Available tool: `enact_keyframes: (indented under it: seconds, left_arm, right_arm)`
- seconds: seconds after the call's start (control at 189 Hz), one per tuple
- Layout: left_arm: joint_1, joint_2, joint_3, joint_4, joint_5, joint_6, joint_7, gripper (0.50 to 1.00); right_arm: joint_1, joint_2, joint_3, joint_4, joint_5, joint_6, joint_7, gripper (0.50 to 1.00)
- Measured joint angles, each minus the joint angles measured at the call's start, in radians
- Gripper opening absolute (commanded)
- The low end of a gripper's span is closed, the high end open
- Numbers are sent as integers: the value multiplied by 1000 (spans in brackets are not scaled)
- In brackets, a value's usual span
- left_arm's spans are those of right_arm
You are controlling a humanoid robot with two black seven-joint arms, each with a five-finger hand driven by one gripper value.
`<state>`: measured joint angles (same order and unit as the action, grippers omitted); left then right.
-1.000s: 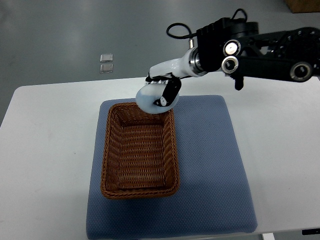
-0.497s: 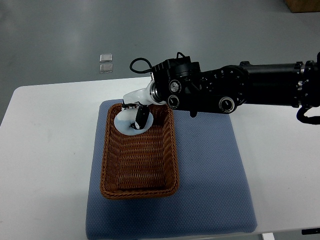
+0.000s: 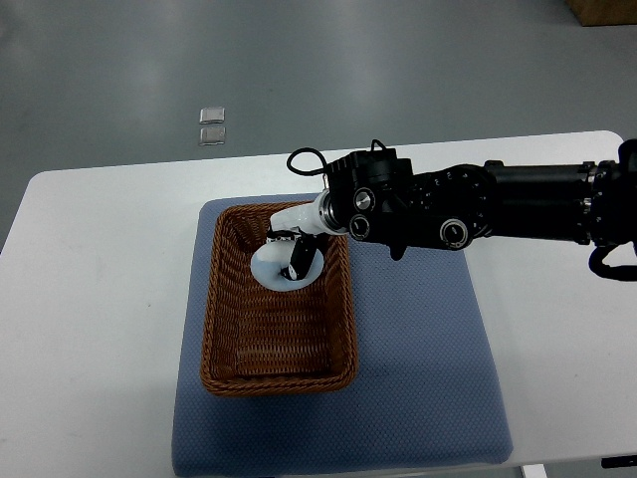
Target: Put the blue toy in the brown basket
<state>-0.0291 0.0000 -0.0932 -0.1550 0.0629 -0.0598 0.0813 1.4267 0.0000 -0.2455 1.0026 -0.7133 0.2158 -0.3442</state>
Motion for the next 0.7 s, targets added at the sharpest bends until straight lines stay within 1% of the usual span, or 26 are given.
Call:
enact_keyframes:
  seconds: [0.053, 0.101, 0.111, 0.122, 0.127, 0.132, 0.138, 0.143, 0.148, 0.153, 0.159, 0.164, 0.169, 0.175, 0.18, 0.185, 0.19, 0.196, 0.201, 0.233, 0.28, 0.291, 0.296, 0.307, 0.519, 0.698]
  left_arm:
    - [0, 0, 0, 0, 0, 0, 0, 1000]
    - [0, 0, 1, 0, 0, 0, 0, 1000]
    - [0, 0, 1, 0, 0, 0, 0, 1000]
    - [0, 0, 1, 0, 0, 0, 0, 1000]
    - [0, 0, 1, 0, 0, 0, 0, 1000]
    - [0, 0, 1, 0, 0, 0, 0, 1000]
    - [0, 0, 1, 0, 0, 0, 0, 1000]
    - [0, 0, 1, 0, 0, 0, 0, 1000]
    - [0, 0, 1, 0, 0, 0, 0, 1000]
    - [0, 0, 1, 0, 0, 0, 0, 1000]
    - [0, 0, 1, 0, 0, 0, 0, 1000]
    - [0, 0, 1, 0, 0, 0, 0, 1000]
    - [0, 0, 1, 0, 0, 0, 0, 1000]
    - [0, 0, 1, 0, 0, 0, 0, 1000]
    - [0, 0, 1, 0, 0, 0, 0, 1000]
    - [0, 0, 1, 0, 0, 0, 0, 1000]
    - [0, 0, 1, 0, 0, 0, 0, 1000]
    - [0, 0, 1, 0, 0, 0, 0, 1000]
    - [0, 0, 1, 0, 0, 0, 0, 1000]
    - [0, 0, 1, 0, 0, 0, 0, 1000]
    - [0, 0, 1, 0, 0, 0, 0, 1000]
    - [0, 0, 1, 0, 0, 0, 0, 1000]
    - [0, 0, 1, 0, 0, 0, 0, 1000]
    - [0, 0, 1, 0, 0, 0, 0, 1000]
    - [0, 0, 0, 0, 0, 0, 0, 1000]
    - [0, 0, 0, -8, 0, 0, 0, 1000]
  right_arm:
    - [-8, 0, 0, -1, 0, -1, 0, 511]
    - [-14, 0, 0, -1, 0, -5, 0, 539]
    - [-15, 0, 0, -1, 0, -6, 0, 572]
    - [-16, 0, 1, -1, 0, -8, 0, 572]
    - [-17, 0, 1, -1, 0, -8, 0, 596]
    - [-18, 0, 1, -1, 0, -9, 0, 596]
    - [-18, 0, 1, -1, 0, -9, 0, 623]
    - [-19, 0, 1, -1, 0, -10, 0, 623]
    - [-19, 0, 1, -1, 0, -10, 0, 653]
    - [-20, 0, 1, -1, 0, -11, 0, 654]
    - [-21, 0, 1, -1, 0, -11, 0, 682]
    - [-21, 0, 1, -1, 0, -12, 0, 682]
    - [-22, 0, 1, -1, 0, -13, 0, 713]
    - [-22, 0, 1, -1, 0, -13, 0, 713]
    - [-23, 0, 1, -1, 0, -14, 0, 739]
    - [-24, 0, 1, -1, 0, -15, 0, 740]
    - [-25, 0, 2, -1, 0, -15, 1, 762]
    - [-25, 0, 2, -1, 0, -16, 1, 762]
    - [-26, 0, 2, -1, 0, -16, 1, 778]
    - [-29, 0, 2, -1, 0, -19, 1, 825]
    - [-34, 0, 4, -1, 0, -22, 2, 870]
    - [-34, 0, 5, -1, 0, -22, 2, 885]
    - [-35, 0, 5, -1, 0, -22, 2, 905]
    - [-35, 0, 7, -1, 0, -22, 2, 915]
    - [-2, 0, 31, -1, 2, -7, 2, 917]
    - [64, 0, 98, -1, 9, 45, 1, 917]
